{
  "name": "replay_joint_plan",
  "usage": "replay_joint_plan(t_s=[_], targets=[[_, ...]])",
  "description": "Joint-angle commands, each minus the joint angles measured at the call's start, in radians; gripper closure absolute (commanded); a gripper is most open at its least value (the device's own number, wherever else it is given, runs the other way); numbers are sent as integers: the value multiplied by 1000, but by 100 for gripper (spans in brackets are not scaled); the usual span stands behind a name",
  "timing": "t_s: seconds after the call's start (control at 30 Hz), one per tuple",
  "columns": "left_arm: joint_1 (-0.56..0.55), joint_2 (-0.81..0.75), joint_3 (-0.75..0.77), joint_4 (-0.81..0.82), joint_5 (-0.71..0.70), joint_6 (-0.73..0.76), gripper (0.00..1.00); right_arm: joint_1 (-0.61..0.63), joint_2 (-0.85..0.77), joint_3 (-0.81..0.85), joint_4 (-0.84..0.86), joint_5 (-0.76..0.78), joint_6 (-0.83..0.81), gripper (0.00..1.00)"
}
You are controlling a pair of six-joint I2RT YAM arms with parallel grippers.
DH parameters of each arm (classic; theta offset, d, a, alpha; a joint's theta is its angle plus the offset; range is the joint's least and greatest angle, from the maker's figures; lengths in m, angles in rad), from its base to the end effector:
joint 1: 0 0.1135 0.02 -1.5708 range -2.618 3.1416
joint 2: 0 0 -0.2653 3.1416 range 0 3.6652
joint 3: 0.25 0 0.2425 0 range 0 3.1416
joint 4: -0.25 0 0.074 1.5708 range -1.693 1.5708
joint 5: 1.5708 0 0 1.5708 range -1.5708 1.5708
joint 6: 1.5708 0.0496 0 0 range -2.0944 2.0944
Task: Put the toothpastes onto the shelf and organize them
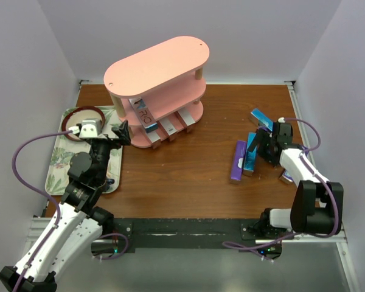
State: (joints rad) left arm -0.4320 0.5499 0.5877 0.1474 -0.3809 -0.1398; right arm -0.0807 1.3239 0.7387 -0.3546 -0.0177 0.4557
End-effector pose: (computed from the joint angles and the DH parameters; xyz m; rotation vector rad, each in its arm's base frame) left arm 0.1388 -0.0437 0.3431 -0.1150 1.3975 -0.2114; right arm 0.2563 -0.0199 0.1912 0.6606 2.4311 0.1752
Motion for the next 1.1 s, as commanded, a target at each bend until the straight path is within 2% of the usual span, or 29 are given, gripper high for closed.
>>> replay_joint_plan(t_s=[0.0,0.77,1.07], targets=[[10,-1,49,20,10,-18,1,-2,-63,-5,-3,19,9,11],[9,-7,49,18,10,-17,1,-2,47,7,19,-90,-31,15],[9,-7,49,18,10,-17,1,-4,44,18,-26,15,-40,18]])
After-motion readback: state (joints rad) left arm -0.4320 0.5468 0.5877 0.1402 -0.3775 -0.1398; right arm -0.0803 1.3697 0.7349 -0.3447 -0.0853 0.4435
